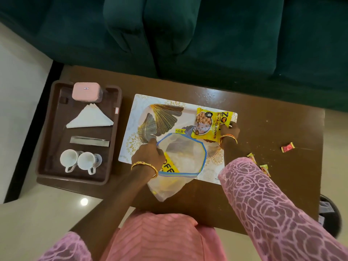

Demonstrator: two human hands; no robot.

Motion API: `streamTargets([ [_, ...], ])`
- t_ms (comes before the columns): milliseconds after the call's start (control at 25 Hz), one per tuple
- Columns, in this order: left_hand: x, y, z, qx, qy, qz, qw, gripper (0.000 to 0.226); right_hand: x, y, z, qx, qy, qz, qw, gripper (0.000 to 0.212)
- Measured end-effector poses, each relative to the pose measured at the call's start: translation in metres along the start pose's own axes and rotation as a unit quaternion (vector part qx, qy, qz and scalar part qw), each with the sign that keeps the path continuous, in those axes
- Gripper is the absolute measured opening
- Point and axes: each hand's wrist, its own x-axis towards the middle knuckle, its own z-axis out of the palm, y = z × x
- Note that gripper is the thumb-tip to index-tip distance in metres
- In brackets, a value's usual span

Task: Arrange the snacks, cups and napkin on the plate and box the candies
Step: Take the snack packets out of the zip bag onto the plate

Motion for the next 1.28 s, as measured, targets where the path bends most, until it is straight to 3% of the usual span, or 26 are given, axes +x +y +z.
streamTargets([
  [160, -0.006, 0.0, -0.005, -0.014, 0.006, 0.011, 1.0, 0.032, -0.036, -0.03, -0.01, -0.035, 0.139, -0.094, 0.985, 0.036],
  [240, -0.014, -0.002, -0.008, -0.031, 0.007, 0.016, 0.999, 0.031, -0.076, -0.045, -0.016, 0.019, 0.151, -0.188, 0.97, 0.018],
  [320, -0.027, -0.011, -0.011, -0.043, 0.006, 0.025, 0.999, 0.029, -0.127, -0.036, -0.015, -0.015, -0.001, -0.258, 0.966, 0.008],
  [360, -0.034, -0.017, -0.012, -0.045, 0.006, 0.031, 0.998, 0.028, -0.15, -0.026, -0.008, -0.085, -0.129, -0.249, 0.956, 0.011],
  [400, -0.041, -0.024, -0.015, -0.046, 0.007, 0.038, 0.998, 0.026, -0.168, -0.013, 0.001, -0.189, -0.258, -0.214, 0.923, 0.014],
  [440, -0.047, -0.031, -0.017, -0.048, 0.012, 0.045, 0.998, 0.025, -0.18, 0.001, 0.014, -0.333, -0.351, -0.183, 0.856, 0.016],
  [480, -0.054, -0.039, -0.02, -0.053, 0.019, 0.049, 0.997, 0.023, -0.189, 0.016, 0.03, -0.469, -0.396, -0.161, 0.773, 0.017],
  [520, -0.059, -0.047, -0.022, -0.058, 0.026, 0.05, 0.997, 0.022, -0.195, 0.031, 0.046, -0.554, -0.395, -0.145, 0.718, 0.019],
  [560, -0.064, -0.055, -0.024, -0.064, 0.032, 0.051, 0.996, 0.02, -0.2, 0.047, 0.06, -0.594, -0.378, -0.13, 0.698, 0.028],
  [600, -0.069, -0.063, -0.025, -0.068, 0.034, 0.052, 0.996, 0.019, -0.201, 0.062, 0.073, -0.605, -0.354, -0.101, 0.706, 0.046],
  [680, -0.079, -0.078, -0.026, -0.075, 0.038, 0.056, 0.995, 0.018, -0.205, 0.091, 0.091, -0.57, -0.256, -0.04, 0.78, 0.07],
  [720, -0.083, -0.085, -0.025, -0.079, 0.044, 0.055, 0.994, 0.017, -0.207, 0.101, 0.097, -0.541, -0.197, -0.036, 0.817, 0.067],
  [800, -0.088, -0.096, -0.023, -0.087, 0.067, 0.048, 0.993, 0.017, -0.21, 0.114, 0.107, -0.516, -0.131, -0.038, 0.846, 0.054],
  [920, -0.092, -0.108, -0.023, -0.118, 0.097, 0.043, 0.987, 0.017, -0.216, 0.121, 0.112, -0.515, -0.141, -0.059, 0.843, 0.049],
  [1080, -0.092, -0.119, -0.023, -0.172, 0.116, 0.024, 0.978, 0.018, -0.237, 0.12, 0.107, -0.514, -0.233, -0.163, 0.809, 0.043],
  [1280, -0.087, -0.116, -0.024, -0.124, 0.145, 0.016, 0.982, 0.015, -0.297, 0.095, 0.076, -0.533, -0.209, -0.281, 0.77, 0.035],
])
